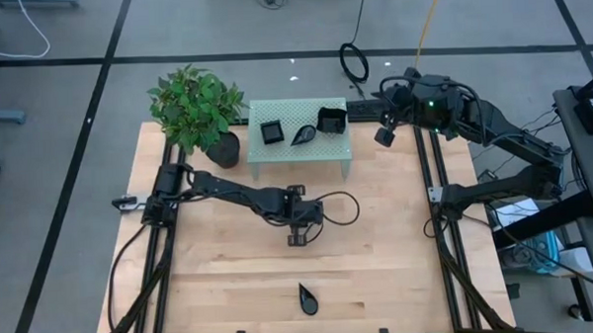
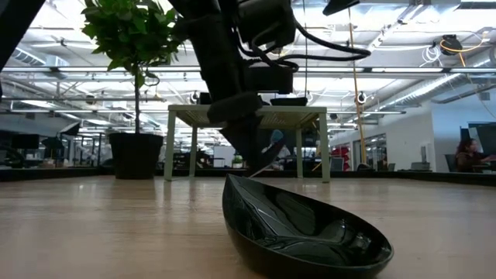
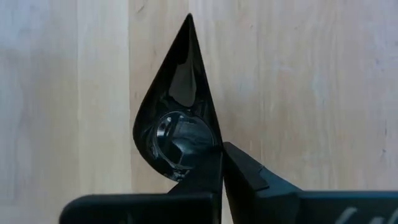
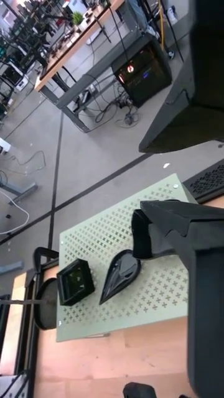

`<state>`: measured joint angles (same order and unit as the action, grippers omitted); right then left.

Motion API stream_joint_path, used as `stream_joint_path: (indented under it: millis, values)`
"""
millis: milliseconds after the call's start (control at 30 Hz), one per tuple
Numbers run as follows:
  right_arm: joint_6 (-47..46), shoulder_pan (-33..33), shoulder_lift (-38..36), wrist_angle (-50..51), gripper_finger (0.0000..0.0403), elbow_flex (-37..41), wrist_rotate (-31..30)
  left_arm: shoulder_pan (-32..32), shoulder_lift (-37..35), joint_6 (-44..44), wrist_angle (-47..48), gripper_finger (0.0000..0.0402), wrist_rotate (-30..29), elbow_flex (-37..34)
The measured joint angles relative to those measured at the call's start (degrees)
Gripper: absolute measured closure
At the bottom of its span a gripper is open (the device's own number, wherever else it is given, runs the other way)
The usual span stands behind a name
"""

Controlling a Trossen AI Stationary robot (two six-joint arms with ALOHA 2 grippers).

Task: Pick & Place Mini shaped plates
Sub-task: Stack the drop shaped plate on top of the other drop shaped plate on the shelf

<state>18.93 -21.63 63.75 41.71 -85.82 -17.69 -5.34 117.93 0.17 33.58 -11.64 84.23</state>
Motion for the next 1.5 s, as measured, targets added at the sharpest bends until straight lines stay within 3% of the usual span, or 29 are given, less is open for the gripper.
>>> stream_joint_path:
  millis: [367, 567, 667, 800, 1033, 1200, 1500]
  values:
    - [-0.2, 0.0, 0.0, 1.0, 0.0277, 0.0, 0.0, 0.0, -0.1, -3.9, 0.9, 0.0291, 0.0, 0.0]
    - [-1.7, 0.0, 0.0, 2.7, 0.0277, 1.5, 0.3, 0.0, -5.2, -10.7, 1.7, 0.0263, 0.0, 0.0]
    - [-3.7, 0.0, 0.0, 2.6, 0.0277, 4.5, 5.5, -0.1, -8.7, -18.3, 1.9, 0.0262, 0.0, 0.0]
    - [-3.6, 0.1, 0.0, -1.7, 0.0277, 11.3, 18.2, -0.4, -14.3, -32.4, 3.7, 0.0261, 0.0, 0.0]
    - [-14.4, 3.4, 0.9, -23.1, 0.0277, 27.2, 29.9, -1.3, -23.4, -43.8, 5.2, 0.0261, -0.4, 0.0]
    - [-21.7, 9.1, 6.4, -34.4, 0.0277, 31.1, 29.9, -1.2, -28.3, -44.3, 5.3, 0.0261, -0.4, 0.0]
    - [-24.4, 14.3, 20.1, -35.1, 0.0277, 28.7, 24.9, -1.1, -36.4, -43.8, 3.6, 0.0261, -0.2, 0.0]
